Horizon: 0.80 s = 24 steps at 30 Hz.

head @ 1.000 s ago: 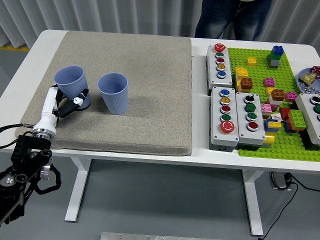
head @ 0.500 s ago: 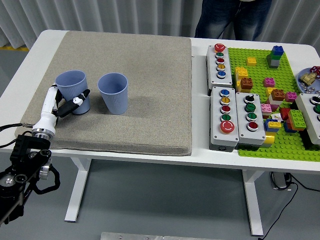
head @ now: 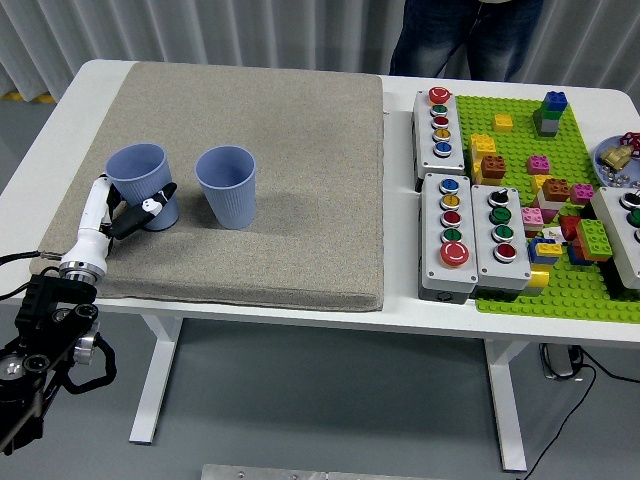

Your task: Pick cup pour cup place

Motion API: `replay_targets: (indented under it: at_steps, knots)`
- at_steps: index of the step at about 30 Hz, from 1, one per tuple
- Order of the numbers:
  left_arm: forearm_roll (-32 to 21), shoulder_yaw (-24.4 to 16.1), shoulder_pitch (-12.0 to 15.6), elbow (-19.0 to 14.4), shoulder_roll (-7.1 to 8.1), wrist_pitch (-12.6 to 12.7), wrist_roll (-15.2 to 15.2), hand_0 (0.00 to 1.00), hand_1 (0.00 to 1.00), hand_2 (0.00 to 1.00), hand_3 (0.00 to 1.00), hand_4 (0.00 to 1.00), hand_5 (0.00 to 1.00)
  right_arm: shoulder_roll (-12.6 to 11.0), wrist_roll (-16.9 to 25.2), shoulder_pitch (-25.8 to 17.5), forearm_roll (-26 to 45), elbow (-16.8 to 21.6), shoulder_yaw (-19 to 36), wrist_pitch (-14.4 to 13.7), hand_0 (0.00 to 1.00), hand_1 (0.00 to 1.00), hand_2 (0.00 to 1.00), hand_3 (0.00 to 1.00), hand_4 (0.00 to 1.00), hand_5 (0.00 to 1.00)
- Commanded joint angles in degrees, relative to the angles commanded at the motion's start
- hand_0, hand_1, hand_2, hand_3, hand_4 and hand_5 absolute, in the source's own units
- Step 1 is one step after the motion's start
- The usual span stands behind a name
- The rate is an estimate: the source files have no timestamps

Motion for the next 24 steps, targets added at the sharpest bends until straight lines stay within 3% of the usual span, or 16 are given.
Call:
replay_targets:
  at_steps: [15, 20, 21, 24]
  knots:
    - [1.06, 0.07, 1.41, -1.94, 0.69, -0.62, 0.52, 0.683, 0.715, 0.858, 0.926, 0.898, 0.460, -0.07, -0.05, 0.24, 0.02, 0.00, -0.19, 0.08, 0.770, 0.715, 0.749, 0.625, 0.197, 0.268]
    - [2.63, -0.05, 1.51, -2.45, 0.65, -2.44, 0.84, 0.683, 0.715, 0.858, 0.926, 0.898, 0.460, -0.14, 0.02, 0.37, 0.17, 0.00, -0.35, 0.08, 0.770, 0.715, 0.749, 0.625, 0.197, 0.268]
    - [2.90, -0.01, 1.51, -2.54, 0.64, -2.76, 0.91, 0.710, 0.746, 0.885, 0.998, 0.945, 0.493, -0.16, 0.03, 0.40, 0.19, 0.00, -0.38, 0.08, 0.770, 0.715, 0.748, 0.624, 0.195, 0.261]
    - [3.09, -0.17, 1.54, -2.63, 0.55, -2.85, 0.93, 0.710, 0.746, 0.885, 0.998, 0.945, 0.493, -0.14, 0.04, 0.43, 0.28, 0.00, -0.43, 0.03, 0.770, 0.715, 0.748, 0.624, 0.195, 0.261]
